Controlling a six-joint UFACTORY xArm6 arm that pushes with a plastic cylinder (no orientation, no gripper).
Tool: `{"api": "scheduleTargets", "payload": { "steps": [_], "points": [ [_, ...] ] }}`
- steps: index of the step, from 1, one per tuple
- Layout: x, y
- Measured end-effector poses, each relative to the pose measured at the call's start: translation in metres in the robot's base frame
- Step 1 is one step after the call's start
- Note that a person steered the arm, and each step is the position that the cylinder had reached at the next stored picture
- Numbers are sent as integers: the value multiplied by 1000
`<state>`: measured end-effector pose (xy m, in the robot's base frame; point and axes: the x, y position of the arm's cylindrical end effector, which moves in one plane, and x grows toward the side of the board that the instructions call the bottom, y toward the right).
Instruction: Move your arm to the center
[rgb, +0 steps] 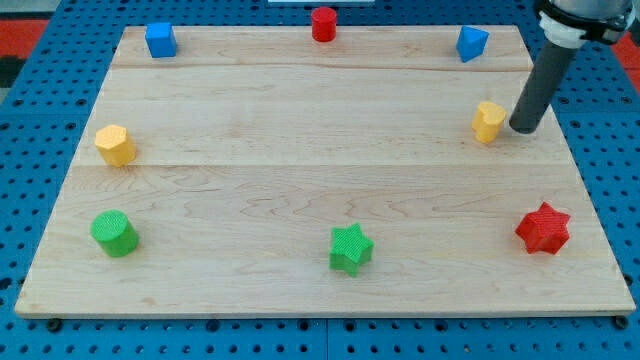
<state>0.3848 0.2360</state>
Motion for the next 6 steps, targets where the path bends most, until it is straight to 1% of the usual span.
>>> {"api": "scheduleTargets", "payload": {
  "steps": [1, 2, 3, 4, 5, 6],
  "points": [
    [-10, -45],
    [-12, -80],
    [7, -84],
    [23, -54],
    [88, -69],
    [80, -154]
  ]
}}
